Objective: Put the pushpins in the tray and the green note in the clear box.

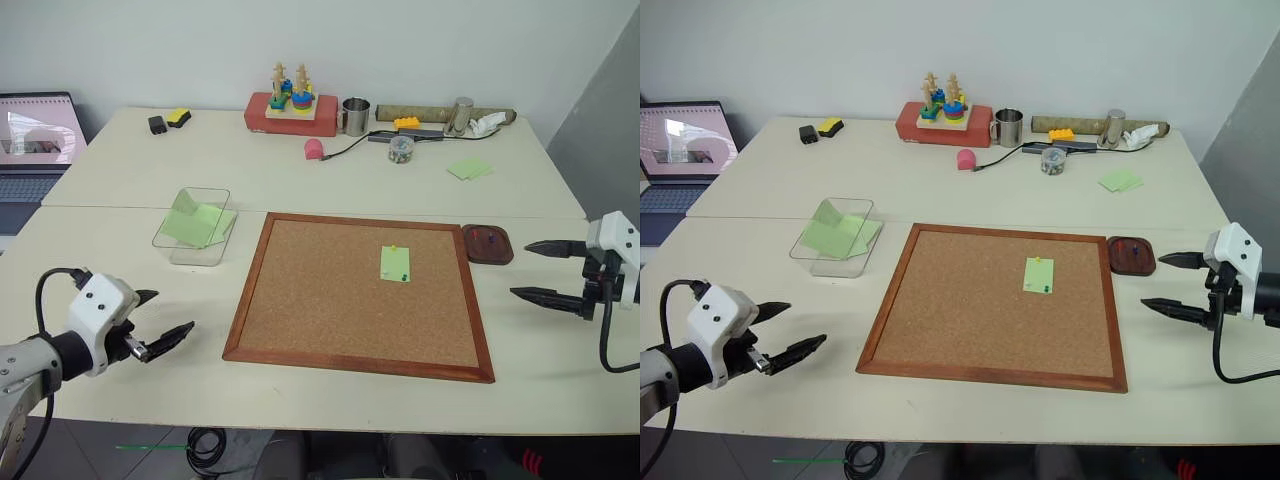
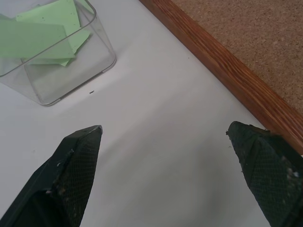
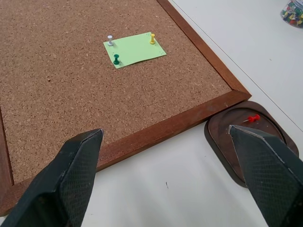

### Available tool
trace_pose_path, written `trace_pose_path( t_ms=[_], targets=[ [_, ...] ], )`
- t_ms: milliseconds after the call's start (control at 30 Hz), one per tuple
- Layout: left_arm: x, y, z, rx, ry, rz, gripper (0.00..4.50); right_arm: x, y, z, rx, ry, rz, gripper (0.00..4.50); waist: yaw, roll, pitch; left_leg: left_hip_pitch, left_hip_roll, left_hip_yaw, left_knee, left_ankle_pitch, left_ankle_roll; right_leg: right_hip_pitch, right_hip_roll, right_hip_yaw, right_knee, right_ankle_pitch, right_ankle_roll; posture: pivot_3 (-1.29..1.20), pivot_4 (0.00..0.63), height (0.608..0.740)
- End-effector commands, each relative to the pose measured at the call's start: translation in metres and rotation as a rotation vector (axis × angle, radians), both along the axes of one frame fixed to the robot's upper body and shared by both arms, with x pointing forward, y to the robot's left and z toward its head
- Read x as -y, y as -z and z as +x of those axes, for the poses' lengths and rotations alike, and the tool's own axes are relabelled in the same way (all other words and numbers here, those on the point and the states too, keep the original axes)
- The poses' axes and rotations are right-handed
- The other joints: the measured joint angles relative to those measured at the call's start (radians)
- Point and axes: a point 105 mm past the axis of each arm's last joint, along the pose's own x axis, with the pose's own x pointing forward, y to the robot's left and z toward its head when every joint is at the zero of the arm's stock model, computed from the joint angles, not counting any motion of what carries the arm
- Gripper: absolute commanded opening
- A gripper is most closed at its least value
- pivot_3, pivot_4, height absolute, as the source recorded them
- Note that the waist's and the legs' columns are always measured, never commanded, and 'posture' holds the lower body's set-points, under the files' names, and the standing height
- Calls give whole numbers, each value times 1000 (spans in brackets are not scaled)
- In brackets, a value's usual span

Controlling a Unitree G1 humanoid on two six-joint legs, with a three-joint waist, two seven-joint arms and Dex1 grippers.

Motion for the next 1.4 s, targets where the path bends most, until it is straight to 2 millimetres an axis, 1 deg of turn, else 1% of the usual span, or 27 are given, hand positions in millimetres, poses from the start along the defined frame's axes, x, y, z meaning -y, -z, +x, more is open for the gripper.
trace_pose_path(
  t_ms=[33,500,933,1133,1300,1400],
  targets=[
    [4,-16,1,62,30,4,4500,-1,-6,2,29,-14,-11,4458,0,0,0,0,0,0,0,0,0,0,0,0,0,0,0,0,150,740],
    [-2,-13,1,38,0,42,4500,-4,-3,3,36,-12,-6,4458,0,0,0,0,0,0,0,0,0,0,0,0,0,1,-1,0,150,740],
    [3,-16,7,34,30,50,4500,12,1,-6,-5,45,-29,4458,0,0,0,0,0,0,0,0,0,0,0,0,1,1,-2,0,150,740],
    [2,-19,14,49,37,62,4500,9,3,-8,-6,47,-22,4458,-1,0,0,0,0,0,0,0,0,0,0,0,1,1,-2,0,150,740],
    [6,-26,19,73,60,43,4500,6,4,-10,-4,47,-17,4458,0,0,0,0,0,0,0,0,0,0,1,0,2,1,-2,0,150,740],
    [19,-34,25,94,101,10,4500,2,0,-10,20,47,-1,4458,0,0,0,0,0,0,0,0,0,0,1,0,2,1,-2,0,150,740]
  ],
)
